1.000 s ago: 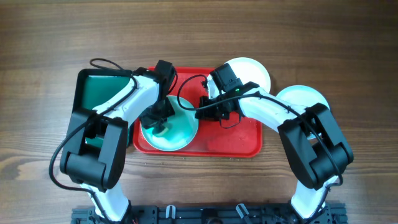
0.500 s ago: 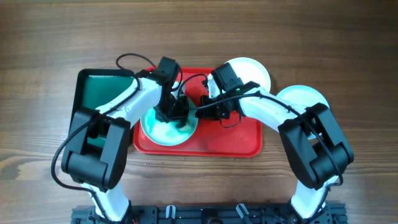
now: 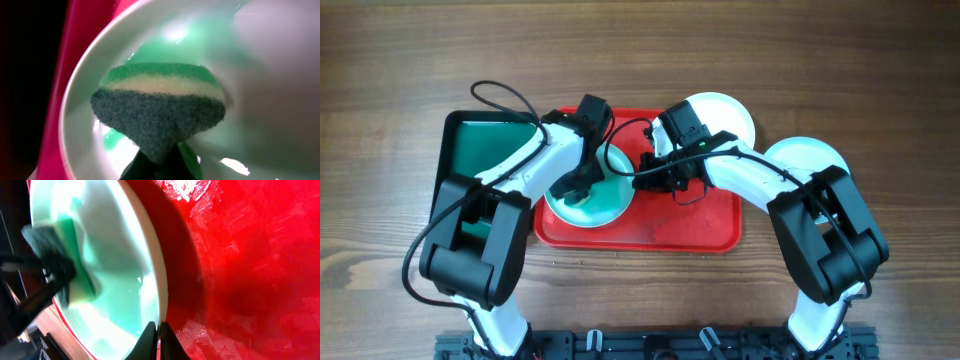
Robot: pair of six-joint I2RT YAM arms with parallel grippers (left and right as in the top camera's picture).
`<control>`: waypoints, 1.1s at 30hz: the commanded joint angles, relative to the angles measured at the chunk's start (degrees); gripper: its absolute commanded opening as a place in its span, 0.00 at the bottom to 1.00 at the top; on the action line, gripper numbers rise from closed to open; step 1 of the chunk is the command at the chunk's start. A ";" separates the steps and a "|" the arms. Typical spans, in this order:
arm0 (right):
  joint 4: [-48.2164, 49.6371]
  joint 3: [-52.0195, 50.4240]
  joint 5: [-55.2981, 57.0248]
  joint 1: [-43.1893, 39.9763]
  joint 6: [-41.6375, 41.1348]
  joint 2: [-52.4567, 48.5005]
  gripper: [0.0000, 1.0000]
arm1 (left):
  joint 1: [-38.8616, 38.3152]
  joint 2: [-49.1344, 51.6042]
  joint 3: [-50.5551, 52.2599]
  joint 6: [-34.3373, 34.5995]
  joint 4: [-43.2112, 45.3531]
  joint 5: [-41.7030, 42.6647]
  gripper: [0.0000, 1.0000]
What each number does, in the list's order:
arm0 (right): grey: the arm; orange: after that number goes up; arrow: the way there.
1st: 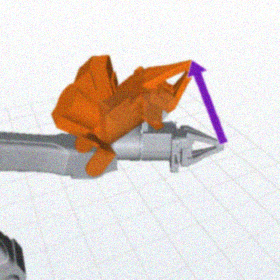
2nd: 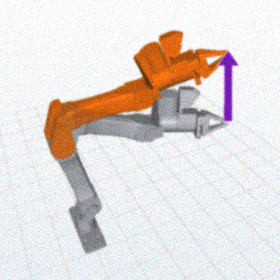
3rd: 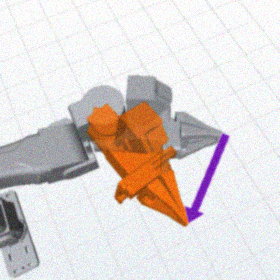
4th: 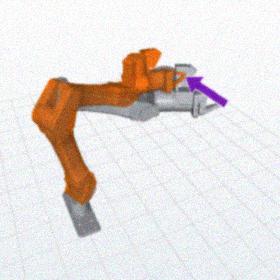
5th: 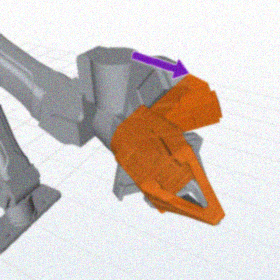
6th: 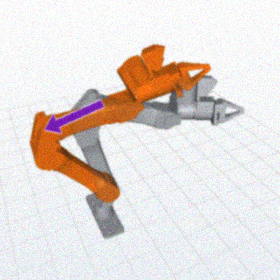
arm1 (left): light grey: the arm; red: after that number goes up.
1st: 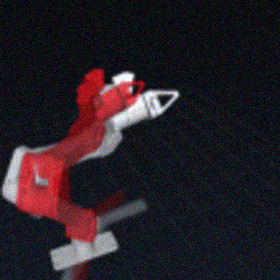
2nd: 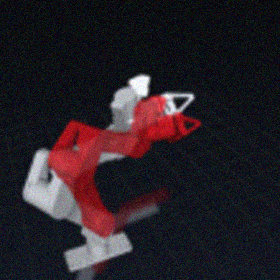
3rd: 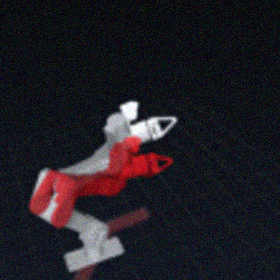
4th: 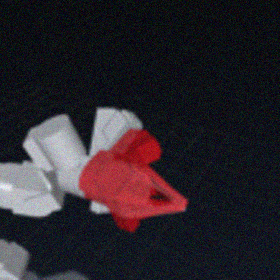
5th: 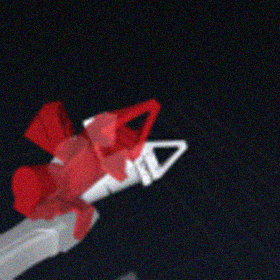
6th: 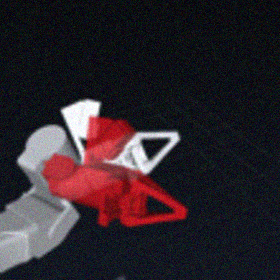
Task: Clean dirty plates on tray and stack at the side
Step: 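Scrub the held plate with the sponge in the left gripper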
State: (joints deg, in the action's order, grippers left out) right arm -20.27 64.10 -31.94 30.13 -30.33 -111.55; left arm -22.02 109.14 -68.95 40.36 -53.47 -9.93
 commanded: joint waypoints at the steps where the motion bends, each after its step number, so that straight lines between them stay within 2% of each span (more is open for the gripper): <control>1: -0.28 -0.20 -0.07 -0.11 0.28 -0.66 0.04 | 0.48 1.44 1.20 -6.36 -2.97 12.11 0.04; 5: -0.31 -0.22 -0.13 -0.11 0.17 -0.66 0.04 | 0.48 1.44 1.20 -17.03 -2.93 27.82 0.04; 8: -0.26 -0.20 -0.11 -0.11 0.17 -0.66 0.04 | 0.48 1.44 1.20 -20.90 -2.71 34.86 0.04; 16: -0.26 -0.20 -0.04 -0.11 0.33 -0.66 0.04 | 0.55 1.44 1.20 -20.61 6.36 35.85 0.04; 18: -0.28 -0.22 0.37 -0.11 0.33 -0.63 0.04 | 0.55 1.44 1.20 -18.58 9.55 30.71 0.04; 20: -0.39 -0.22 1.03 -0.11 0.35 -0.63 0.05 | 0.55 1.44 1.20 -13.40 10.95 21.66 0.04; 25: -1.38 -0.22 1.73 -0.11 0.31 -0.66 0.04 | 0.94 1.44 1.14 -2.73 9.27 0.33 0.04; 29: -1.16 -0.22 1.73 -0.11 0.20 -0.66 0.04 | 1.66 1.44 0.98 2.14 3.43 -4.76 0.04; 33: -1.18 -0.22 1.68 -0.11 0.22 -0.63 0.04 | 1.66 1.44 0.98 3.80 -4.07 -4.52 0.04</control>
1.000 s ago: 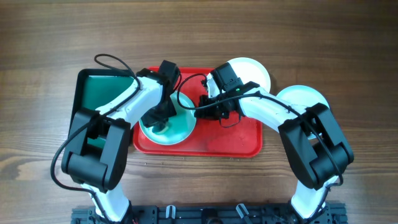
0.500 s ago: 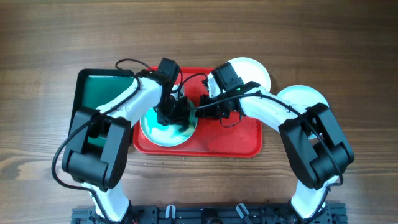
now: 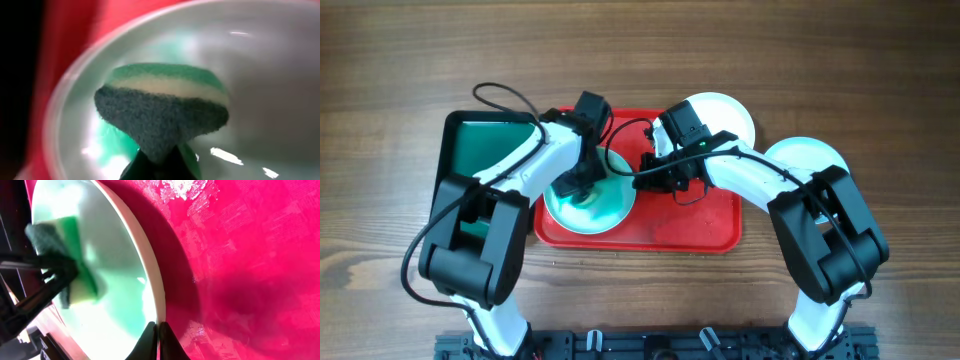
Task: Clean dirty plates on tray and stack at the side
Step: 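Scrub the held plate with the sponge in the left gripper, then lift the sponge away with left gripper and raise the plate with right gripper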
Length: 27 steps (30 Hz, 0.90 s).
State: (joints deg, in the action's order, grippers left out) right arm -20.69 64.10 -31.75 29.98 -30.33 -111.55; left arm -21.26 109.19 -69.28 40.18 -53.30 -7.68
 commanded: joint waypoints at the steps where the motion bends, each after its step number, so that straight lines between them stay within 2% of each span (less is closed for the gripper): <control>1: -0.79 -0.22 1.46 0.04 0.20 -0.63 0.04 | 0.90 1.40 1.14 3.04 -5.79 -4.48 0.04; 2: -0.79 -0.22 1.42 0.04 0.20 -0.66 0.04 | 0.92 1.40 0.70 0.50 -6.82 -1.16 0.04; 4: -1.05 -0.22 1.16 0.04 0.26 -0.63 0.04 | 0.92 1.16 -2.36 -9.51 -8.74 9.14 0.04; 5: -1.20 -0.22 0.59 0.04 0.35 -0.63 0.05 | 1.05 0.87 -4.00 -10.58 -9.44 10.73 0.04; 11: -2.10 -0.22 0.44 0.11 0.31 -0.63 0.06 | 5.38 -3.26 -18.93 -11.50 -13.44 9.35 0.04; 14: -2.05 -0.22 3.56 1.16 -1.09 -0.66 0.21 | 8.44 -4.20 -20.79 -11.50 -13.62 9.35 0.04; 16: -1.84 -0.22 6.40 2.45 -3.17 -0.66 0.24 | 10.32 -4.20 -20.74 -11.50 -14.14 9.38 0.04; 20: -0.68 -0.22 8.90 4.24 -4.39 -0.66 0.20 | 11.15 -4.17 -20.74 -12.46 -14.08 9.38 0.04; 22: -0.55 -0.22 10.36 4.68 -6.10 -0.66 0.08 | 11.15 -4.17 -20.74 -13.22 -14.05 9.38 0.04; 23: -0.52 -0.22 10.34 4.68 -6.12 -0.66 0.04 | 11.17 -4.17 -20.74 -13.33 -14.05 9.35 0.04; 27: -3.82 1.99 11.61 4.61 -5.51 0.79 0.04 | 11.82 -4.17 -20.74 -14.62 -14.12 8.70 0.04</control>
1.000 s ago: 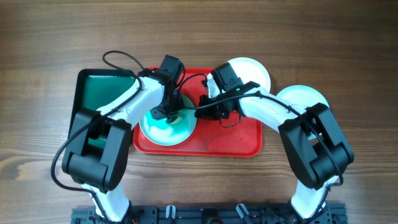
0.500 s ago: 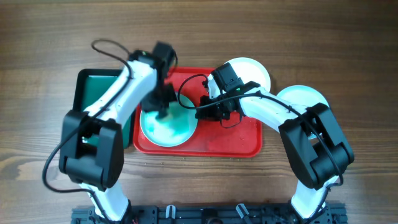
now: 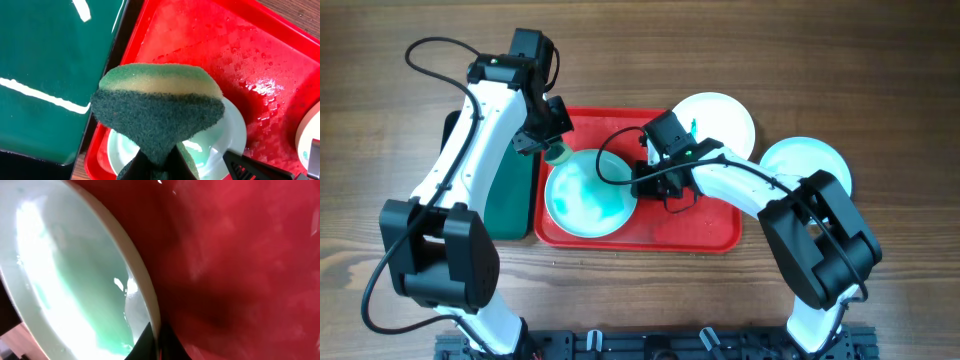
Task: Clean dirty plates on tray and stack at the side
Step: 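Lift the sponge away with left gripper and raise the plate with right gripper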
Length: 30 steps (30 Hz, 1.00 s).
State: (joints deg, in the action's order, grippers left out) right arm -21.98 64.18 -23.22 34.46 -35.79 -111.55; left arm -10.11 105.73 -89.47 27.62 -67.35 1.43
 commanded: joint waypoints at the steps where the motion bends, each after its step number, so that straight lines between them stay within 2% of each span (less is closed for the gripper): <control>1: -4.37 2.69 5.77 0.35 0.87 2.38 0.04 | 1.25 -0.72 -0.55 -2.34 -0.20 -0.76 0.04; 3: -6.84 3.13 12.61 0.96 1.77 6.25 0.04 | 2.73 -0.72 -0.55 -3.06 -0.48 -0.81 0.04; 9: -11.80 3.10 43.85 5.86 7.87 20.44 0.04 | 10.01 -0.74 -0.55 -4.94 -2.03 -0.81 0.04; 10: -11.78 3.10 51.12 8.04 9.64 21.20 0.04 | 11.54 -0.74 -0.55 -4.96 -2.73 -0.81 0.04; 13: -11.54 3.10 63.54 11.67 12.44 21.05 0.04 | 13.18 -0.74 -0.55 -4.98 -3.65 -0.81 0.04; 17: -7.39 3.10 79.67 17.55 21.73 21.05 0.04 | 14.14 -0.74 -0.55 -6.43 -4.09 -0.81 0.04; 23: 2.75 3.10 91.67 24.15 36.37 21.03 0.04 | 14.14 -0.74 -0.55 -6.40 -4.04 -0.83 0.04; 30: 9.60 3.10 99.38 26.67 47.89 21.03 0.04 | 14.14 -0.74 -0.55 -6.38 -4.04 -0.81 0.04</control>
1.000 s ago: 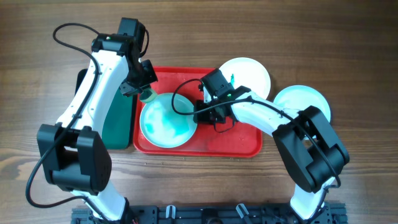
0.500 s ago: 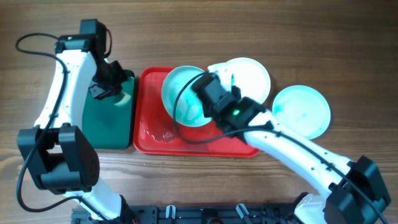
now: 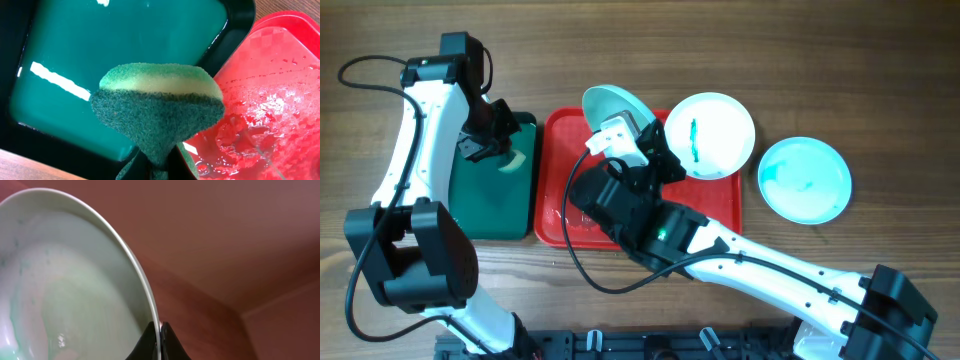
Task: Clean dirty plates on tray and stack at the side
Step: 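Lift the sponge away with left gripper and raise the plate with right gripper, then carry the plate right and stack it on the cleaned plate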
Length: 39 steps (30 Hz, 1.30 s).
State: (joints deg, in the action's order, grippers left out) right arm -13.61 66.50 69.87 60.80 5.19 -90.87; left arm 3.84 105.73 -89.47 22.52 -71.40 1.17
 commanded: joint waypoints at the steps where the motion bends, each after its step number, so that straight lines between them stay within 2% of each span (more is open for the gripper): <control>1: 1.60 0.79 6.91 0.37 7.78 0.35 0.04 | 0.20 -0.74 -0.55 -1.29 0.00 -0.55 0.04; 8: 2.43 0.72 6.84 0.55 8.04 0.35 0.04 | 0.20 -0.74 -0.55 -1.29 0.11 -0.57 0.04; 11: 1.46 0.57 5.70 0.55 5.44 0.35 0.04 | 0.20 -0.74 -0.55 -1.11 0.24 -0.55 0.04; 16: -8.48 0.57 -3.87 0.52 -8.87 0.35 0.04 | 0.15 -0.74 -0.55 -1.11 0.26 -0.55 0.04; 20: -16.96 0.59 -22.29 -0.46 -26.95 1.90 0.04 | 0.13 -0.74 -0.55 -1.09 0.44 -0.52 0.04; 21: -18.18 0.59 -30.03 -2.14 -31.04 4.04 0.04 | 0.13 -0.74 -0.55 -1.09 0.44 -0.50 0.04; 24: -20.04 0.57 -46.12 -10.08 -32.20 10.58 0.04 | 0.13 -0.74 -0.55 -1.09 0.59 0.28 0.04; 29: -29.64 0.57 -70.16 -33.20 -32.24 21.18 0.04 | -0.22 -1.55 -0.55 -0.81 2.40 0.76 0.04; 34: -42.82 0.57 -72.48 -53.86 -32.00 24.79 0.04 | -3.54 -3.06 -0.55 -0.63 5.73 0.72 0.04; 39: -46.38 -2.73 -72.52 -73.22 -27.65 23.58 0.04 | -7.37 -3.10 -0.55 -0.66 8.07 0.68 0.04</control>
State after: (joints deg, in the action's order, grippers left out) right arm -59.64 66.46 -0.78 -3.16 -25.02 -66.85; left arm -1.72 104.31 -89.47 22.55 -64.60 1.45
